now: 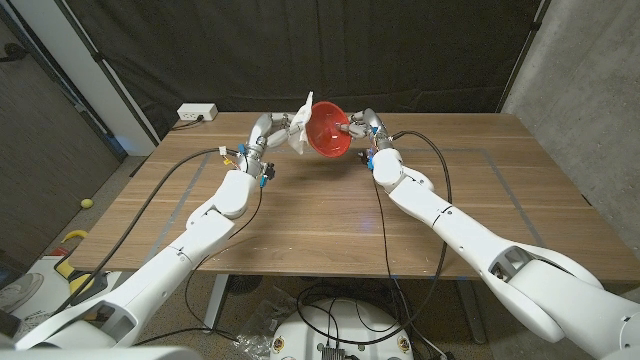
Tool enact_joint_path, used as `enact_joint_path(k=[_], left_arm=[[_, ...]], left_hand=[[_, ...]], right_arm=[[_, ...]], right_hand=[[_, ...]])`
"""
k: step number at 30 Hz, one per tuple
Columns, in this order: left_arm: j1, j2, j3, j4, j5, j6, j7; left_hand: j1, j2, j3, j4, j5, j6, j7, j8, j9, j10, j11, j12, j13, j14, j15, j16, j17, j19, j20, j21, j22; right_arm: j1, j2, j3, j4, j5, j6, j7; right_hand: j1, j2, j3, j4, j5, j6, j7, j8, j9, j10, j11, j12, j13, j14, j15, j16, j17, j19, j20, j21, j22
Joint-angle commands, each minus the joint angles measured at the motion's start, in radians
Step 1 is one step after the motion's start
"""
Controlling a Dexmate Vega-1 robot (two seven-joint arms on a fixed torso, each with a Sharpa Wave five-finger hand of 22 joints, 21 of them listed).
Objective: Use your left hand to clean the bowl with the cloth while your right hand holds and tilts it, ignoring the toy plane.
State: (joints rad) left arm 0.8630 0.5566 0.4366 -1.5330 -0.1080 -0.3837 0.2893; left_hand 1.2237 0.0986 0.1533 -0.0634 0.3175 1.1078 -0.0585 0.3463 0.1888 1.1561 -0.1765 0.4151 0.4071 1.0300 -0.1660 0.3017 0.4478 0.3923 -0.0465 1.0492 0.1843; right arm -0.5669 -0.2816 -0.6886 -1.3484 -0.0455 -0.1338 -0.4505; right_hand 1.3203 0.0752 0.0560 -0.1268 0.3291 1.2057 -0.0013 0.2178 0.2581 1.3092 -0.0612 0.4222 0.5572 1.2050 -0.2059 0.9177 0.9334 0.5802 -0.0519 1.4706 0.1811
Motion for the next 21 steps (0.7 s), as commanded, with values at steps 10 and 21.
enact_joint_path(k=[10,21], left_arm=[[0.04,0.033,-0.018,-0.056,0.028,0.012,0.002],[0.061,0.033,-0.03,-0.082,0.051,0.012,0.028]], left_hand=[[0.012,0.01,0.003,0.004,0.011,0.006,0.022,-0.006,0.015,0.029,-0.017,-0.006,0.008,-0.002,-0.059,-0.006,0.009,-0.005,-0.014,-0.002,0.002],[0.014,0.01,0.002,0.004,0.012,0.011,0.023,-0.009,0.014,0.031,-0.018,-0.008,0.01,-0.001,-0.06,-0.007,0.01,-0.005,-0.013,-0.001,0.002]], right_arm=[[0.0,0.019,0.067,-0.007,0.135,-0.022,-0.076],[-0.026,0.011,0.104,-0.026,0.22,-0.005,-0.061]], right_hand=[[0.028,0.01,-0.005,-0.006,0.018,0.011,0.004,0.008,0.002,0.036,0.018,-0.007,0.005,0.027,-0.022,-0.005,0.022,0.008,-0.133,-0.004,0.007],[0.028,0.009,-0.007,-0.004,0.023,0.011,0.007,0.007,0.001,0.036,0.019,-0.011,0.01,0.031,-0.022,-0.007,0.038,0.008,-0.133,-0.003,0.008]])
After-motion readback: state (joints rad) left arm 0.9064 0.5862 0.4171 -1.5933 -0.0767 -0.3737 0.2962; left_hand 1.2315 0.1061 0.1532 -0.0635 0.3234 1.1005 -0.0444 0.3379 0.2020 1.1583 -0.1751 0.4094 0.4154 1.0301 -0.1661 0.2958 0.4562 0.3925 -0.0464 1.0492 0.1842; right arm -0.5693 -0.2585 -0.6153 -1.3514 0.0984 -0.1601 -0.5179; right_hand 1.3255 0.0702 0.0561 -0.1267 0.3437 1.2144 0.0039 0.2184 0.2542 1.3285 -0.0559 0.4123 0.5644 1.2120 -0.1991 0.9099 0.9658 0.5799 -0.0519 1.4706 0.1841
